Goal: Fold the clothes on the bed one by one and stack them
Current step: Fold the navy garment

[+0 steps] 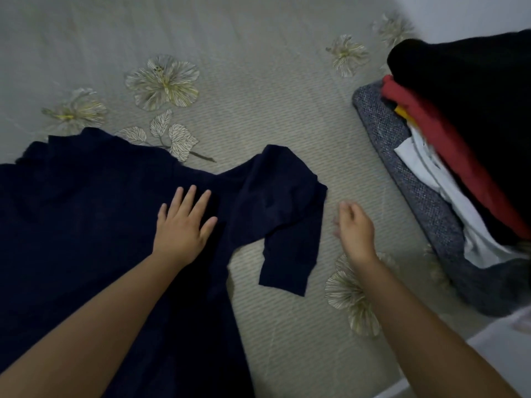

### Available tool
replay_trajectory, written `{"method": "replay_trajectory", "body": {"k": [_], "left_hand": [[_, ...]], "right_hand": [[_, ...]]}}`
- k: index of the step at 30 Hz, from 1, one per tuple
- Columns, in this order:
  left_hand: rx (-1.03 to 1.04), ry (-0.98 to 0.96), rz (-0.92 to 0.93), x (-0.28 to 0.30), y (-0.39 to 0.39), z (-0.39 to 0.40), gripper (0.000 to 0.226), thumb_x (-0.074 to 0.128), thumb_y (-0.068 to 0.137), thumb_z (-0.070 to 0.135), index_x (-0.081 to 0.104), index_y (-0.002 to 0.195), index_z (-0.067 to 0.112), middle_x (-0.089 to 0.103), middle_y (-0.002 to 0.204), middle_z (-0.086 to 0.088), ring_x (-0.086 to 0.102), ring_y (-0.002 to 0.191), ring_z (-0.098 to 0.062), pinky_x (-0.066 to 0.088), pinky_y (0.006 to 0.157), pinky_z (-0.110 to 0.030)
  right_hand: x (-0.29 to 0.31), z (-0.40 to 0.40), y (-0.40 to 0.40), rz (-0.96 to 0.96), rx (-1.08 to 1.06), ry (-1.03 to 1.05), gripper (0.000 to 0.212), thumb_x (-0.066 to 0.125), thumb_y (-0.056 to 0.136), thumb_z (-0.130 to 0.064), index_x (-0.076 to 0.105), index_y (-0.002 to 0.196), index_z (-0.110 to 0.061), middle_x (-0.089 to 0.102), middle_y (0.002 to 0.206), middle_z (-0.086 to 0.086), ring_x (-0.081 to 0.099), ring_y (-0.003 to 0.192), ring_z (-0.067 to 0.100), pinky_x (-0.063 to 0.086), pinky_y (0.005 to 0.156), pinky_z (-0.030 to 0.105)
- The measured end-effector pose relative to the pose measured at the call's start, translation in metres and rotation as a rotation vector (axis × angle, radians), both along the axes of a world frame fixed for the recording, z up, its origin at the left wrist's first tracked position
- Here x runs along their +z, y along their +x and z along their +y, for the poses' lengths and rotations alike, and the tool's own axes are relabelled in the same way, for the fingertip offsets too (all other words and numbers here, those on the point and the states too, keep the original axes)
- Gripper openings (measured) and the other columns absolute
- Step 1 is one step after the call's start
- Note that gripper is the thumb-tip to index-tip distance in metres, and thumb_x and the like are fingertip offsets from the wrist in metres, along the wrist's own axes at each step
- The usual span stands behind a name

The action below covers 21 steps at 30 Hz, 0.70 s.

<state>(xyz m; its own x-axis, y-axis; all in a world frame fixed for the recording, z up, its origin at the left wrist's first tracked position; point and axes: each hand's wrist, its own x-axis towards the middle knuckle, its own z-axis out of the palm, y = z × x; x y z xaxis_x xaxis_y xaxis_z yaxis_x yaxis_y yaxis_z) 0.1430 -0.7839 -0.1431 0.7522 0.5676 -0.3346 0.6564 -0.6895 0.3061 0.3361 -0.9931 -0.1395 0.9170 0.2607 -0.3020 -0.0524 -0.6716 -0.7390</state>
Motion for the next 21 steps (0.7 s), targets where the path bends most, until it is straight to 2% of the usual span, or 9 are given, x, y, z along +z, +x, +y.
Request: {"method": "replay_trajectory", "body": {"k": [3, 8, 10, 12, 15, 17, 19, 21], "left_hand": [[0.03, -0.011, 0.068, -0.005, 0.008, -0.01, 0.058, 0.029, 0.096, 0.042, 0.006, 0.146, 0.026, 0.001, 0.156, -0.002, -0.008, 0.142, -0.02, -0.002, 0.113, -0.044], [0.098, 0.005, 0.097, -0.007, 0.014, -0.016, 0.061, 0.028, 0.096, 0.043, 0.001, 0.146, 0.024, 0.0, 0.156, 0.001, -0.009, 0.142, -0.018, -0.004, 0.113, -0.044], [0.128, 0.004, 0.091, -0.004, 0.018, -0.016, 0.062, 0.028, 0.096, 0.043, -0.002, 0.146, 0.024, 0.001, 0.156, 0.002, -0.009, 0.142, -0.016, -0.003, 0.113, -0.044], [0.143, 0.015, 0.086, -0.002, 0.022, -0.015, 0.062, 0.029, 0.096, 0.043, -0.002, 0.146, 0.024, 0.002, 0.156, 0.003, -0.008, 0.142, -0.017, -0.002, 0.113, -0.044], [0.157, 0.024, 0.049, 0.0, 0.032, -0.018, 0.061, 0.029, 0.096, 0.042, 0.0, 0.146, 0.023, 0.003, 0.156, 0.001, -0.007, 0.143, -0.018, -0.001, 0.113, -0.044], [0.169, 0.019, 0.025, -0.002, 0.038, -0.02, 0.059, 0.027, 0.097, 0.044, 0.001, 0.146, 0.023, 0.003, 0.156, 0.0, -0.006, 0.143, -0.019, 0.0, 0.113, -0.044], [0.151, 0.021, 0.066, -0.006, 0.039, -0.022, 0.064, 0.015, 0.091, 0.055, 0.001, 0.146, 0.025, 0.002, 0.156, -0.001, -0.007, 0.143, -0.019, 0.0, 0.113, -0.045], [0.116, 0.037, 0.129, -0.013, 0.036, -0.024, 0.078, 0.002, 0.076, 0.063, 0.0, 0.146, 0.027, -0.003, 0.156, -0.002, -0.009, 0.142, -0.021, -0.003, 0.113, -0.046]], "right_hand": [[0.006, 0.035, 0.022, -0.092, 0.03, -0.08, 0.05, 0.043, 0.095, -0.034, 0.042, 0.132, -0.001, 0.054, 0.127, 0.016, 0.049, 0.118, 0.03, 0.036, 0.095, 0.032], [-0.008, 0.082, 0.024, -0.161, 0.189, -0.32, 0.057, 0.04, 0.091, -0.051, 0.044, 0.125, -0.006, 0.055, 0.123, 0.016, 0.049, 0.114, 0.034, 0.039, 0.094, 0.042], [0.0, 0.085, 0.024, -0.191, 0.19, -0.341, 0.055, 0.045, 0.088, -0.052, 0.046, 0.12, -0.007, 0.057, 0.12, 0.016, 0.053, 0.11, 0.033, 0.039, 0.089, 0.04], [0.022, 0.081, 0.04, -0.273, 0.145, -0.276, 0.055, 0.053, 0.087, -0.047, 0.045, 0.122, -0.005, 0.057, 0.12, 0.017, 0.052, 0.11, 0.034, 0.036, 0.086, 0.037], [0.062, 0.072, 0.071, -0.698, 0.166, -0.044, 0.053, 0.065, 0.08, -0.039, 0.053, 0.114, -0.001, 0.062, 0.1, 0.021, 0.055, 0.095, 0.038, 0.036, 0.082, 0.039], [0.069, 0.06, 0.075, -0.974, 0.234, -0.007, 0.044, 0.062, 0.08, -0.039, 0.055, 0.108, -0.006, 0.061, 0.081, 0.018, 0.054, 0.079, 0.034, 0.034, 0.074, 0.036], [0.057, 0.036, 0.058, -1.015, 0.314, -0.123, 0.036, 0.053, 0.084, -0.039, 0.059, 0.107, -0.011, 0.054, 0.074, 0.015, 0.045, 0.076, 0.028, 0.032, 0.068, 0.035], [0.033, 0.009, 0.039, -0.898, 0.414, -0.317, 0.042, 0.045, 0.082, -0.041, 0.067, 0.102, -0.011, 0.052, 0.07, 0.015, 0.048, 0.07, 0.03, 0.041, 0.061, 0.035]]}}
